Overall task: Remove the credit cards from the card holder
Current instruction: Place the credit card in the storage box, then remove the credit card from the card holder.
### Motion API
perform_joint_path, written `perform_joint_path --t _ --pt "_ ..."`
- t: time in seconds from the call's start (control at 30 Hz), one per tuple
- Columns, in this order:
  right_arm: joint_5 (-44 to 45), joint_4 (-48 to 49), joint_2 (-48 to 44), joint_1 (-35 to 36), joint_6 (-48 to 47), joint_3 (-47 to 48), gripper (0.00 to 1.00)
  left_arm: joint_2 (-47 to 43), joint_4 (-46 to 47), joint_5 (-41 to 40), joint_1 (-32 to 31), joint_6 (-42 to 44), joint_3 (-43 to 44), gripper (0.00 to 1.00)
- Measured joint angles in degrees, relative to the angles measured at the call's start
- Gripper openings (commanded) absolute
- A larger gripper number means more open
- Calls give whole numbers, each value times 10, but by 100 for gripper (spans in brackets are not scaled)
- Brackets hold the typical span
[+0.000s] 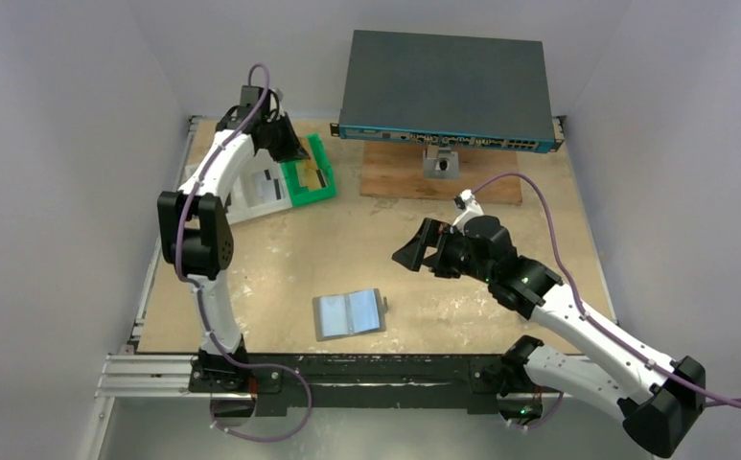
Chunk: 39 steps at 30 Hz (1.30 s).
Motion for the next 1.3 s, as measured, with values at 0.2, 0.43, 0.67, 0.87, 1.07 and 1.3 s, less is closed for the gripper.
perform_joint_path --t 0.2,0.43,0.67,0.87,1.07,1.3 --pt "0 -14 -3 0 -5 0 99 74 -39 0 9 23 89 11" --pt "0 -14 5 0 -6 0 99 86 -80 -6 10 39 129 46" --pt "0 -13 18 0 -10 0 99 83 -101 -7 10 48 127 64" --pt "2 -24 44 0 -31 0 99 -19 -75 2 10 38 6 73" --pt "-3 -31 67 8 -45 -5 99 -182 -43 4 -6 17 -183 74" --pt "17 -16 116 69 -34 -5 99 -331 -31 -12 -103 3 -372 75"
